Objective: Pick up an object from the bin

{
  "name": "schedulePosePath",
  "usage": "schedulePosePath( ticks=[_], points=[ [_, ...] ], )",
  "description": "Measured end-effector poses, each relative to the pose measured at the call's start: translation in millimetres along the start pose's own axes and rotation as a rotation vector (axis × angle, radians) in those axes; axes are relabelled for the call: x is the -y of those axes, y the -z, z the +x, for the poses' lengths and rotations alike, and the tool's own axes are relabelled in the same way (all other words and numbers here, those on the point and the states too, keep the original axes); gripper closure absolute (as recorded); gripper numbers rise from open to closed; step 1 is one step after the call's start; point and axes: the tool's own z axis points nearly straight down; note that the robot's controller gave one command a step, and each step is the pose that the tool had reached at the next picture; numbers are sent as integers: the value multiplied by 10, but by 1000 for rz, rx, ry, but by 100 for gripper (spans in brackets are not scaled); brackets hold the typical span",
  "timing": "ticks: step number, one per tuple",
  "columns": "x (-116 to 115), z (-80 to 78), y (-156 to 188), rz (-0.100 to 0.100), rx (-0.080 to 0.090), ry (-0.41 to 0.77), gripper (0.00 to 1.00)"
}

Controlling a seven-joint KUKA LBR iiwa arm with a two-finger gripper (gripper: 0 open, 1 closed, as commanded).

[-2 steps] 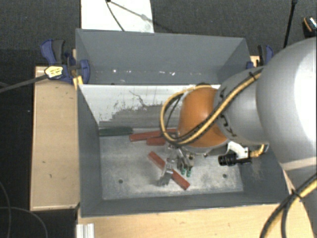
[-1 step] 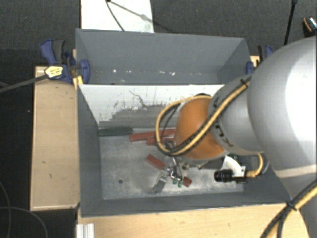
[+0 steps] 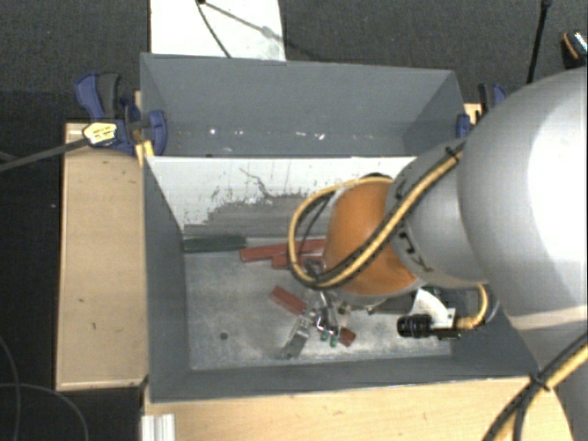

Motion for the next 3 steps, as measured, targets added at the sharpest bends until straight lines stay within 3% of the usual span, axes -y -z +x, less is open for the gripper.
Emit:
schedulePosePath(
  ticks=[2, 3],
  points=[
    [1, 1, 0, -1, 1, -22, 0],
    [0, 2, 0, -1, 0, -25, 100]
  ],
)
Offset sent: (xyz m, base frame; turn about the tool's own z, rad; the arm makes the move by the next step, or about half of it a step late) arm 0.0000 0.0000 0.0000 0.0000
